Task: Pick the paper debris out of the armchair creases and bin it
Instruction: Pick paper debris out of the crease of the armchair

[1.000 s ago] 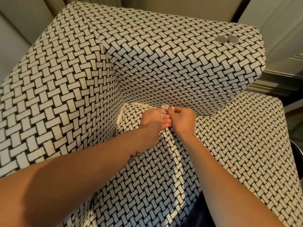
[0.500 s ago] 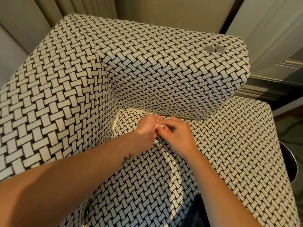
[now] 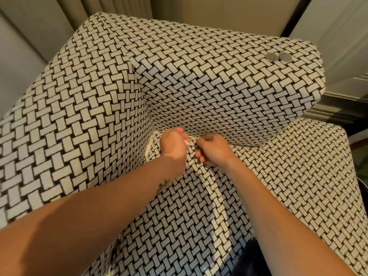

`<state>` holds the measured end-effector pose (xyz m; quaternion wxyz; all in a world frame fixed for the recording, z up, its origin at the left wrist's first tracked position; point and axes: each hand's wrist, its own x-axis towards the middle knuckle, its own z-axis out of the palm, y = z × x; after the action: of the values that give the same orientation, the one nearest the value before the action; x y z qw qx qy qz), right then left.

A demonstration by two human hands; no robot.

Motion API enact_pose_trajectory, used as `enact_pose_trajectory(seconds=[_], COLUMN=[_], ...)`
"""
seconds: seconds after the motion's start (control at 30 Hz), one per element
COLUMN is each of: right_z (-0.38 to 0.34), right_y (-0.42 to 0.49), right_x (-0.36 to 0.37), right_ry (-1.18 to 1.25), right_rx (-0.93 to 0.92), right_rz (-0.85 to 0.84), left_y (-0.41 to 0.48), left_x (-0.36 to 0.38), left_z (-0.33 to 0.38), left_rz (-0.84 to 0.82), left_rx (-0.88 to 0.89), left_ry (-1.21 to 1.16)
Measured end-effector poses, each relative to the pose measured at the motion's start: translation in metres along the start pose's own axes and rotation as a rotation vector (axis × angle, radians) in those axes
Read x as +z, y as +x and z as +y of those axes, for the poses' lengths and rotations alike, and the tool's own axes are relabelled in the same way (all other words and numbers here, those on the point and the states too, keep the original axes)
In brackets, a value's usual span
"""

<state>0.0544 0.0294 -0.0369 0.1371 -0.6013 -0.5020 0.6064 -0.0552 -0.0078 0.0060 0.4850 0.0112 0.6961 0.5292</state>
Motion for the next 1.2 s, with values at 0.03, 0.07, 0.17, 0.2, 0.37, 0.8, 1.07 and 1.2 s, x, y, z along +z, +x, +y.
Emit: enact_pose_trajectory(seconds=[0.03, 0.07, 0.17, 0.2, 0.37, 0.8, 1.07, 1.2], right_z=[-0.004, -0.008, -0.017, -0.021, -0.034, -0.014, 0.012, 0.016], right_y=[0.002, 0.003, 0.006, 0.008, 0.021, 0.015, -0.023, -0.035], right_x=[0.004, 0.008, 0.019, 0.021, 0.032, 0.036, 0.019, 0.012], right_ry=[-0.001, -0.004, 0.021, 0.034, 0.069, 0.302, 0.291, 0.295], right_rx=[0.019, 0.033, 0.086, 0.104, 0.218, 0.101, -0.126, -0.255], right_rz=[-0.028, -0.052, -0.075, -0.066, 0.033, 0.229, 0.240, 0.303], left_y=[0.000, 0.001, 0.001, 0.000, 0.004, 0.005, 0.009, -0.002], left_x=[0.001, 0.002, 0.004, 0.006, 0.007, 0.004, 0.006, 0.008], left_z=[0.001, 0.002, 0.002, 0.002, 0.006, 0.001, -0.007, -0.008], left_rz=[0.012, 0.030, 0.052, 0.045, 0.103, 0.056, -0.027, -0.219], left_rx=[0.007, 0.011, 0.004, 0.000, 0.006, -0.012, -0.148, -0.280], left_ry=[-0.007, -0.005, 0.001, -0.008, -0.056, 0.062, 0.087, -0.027])
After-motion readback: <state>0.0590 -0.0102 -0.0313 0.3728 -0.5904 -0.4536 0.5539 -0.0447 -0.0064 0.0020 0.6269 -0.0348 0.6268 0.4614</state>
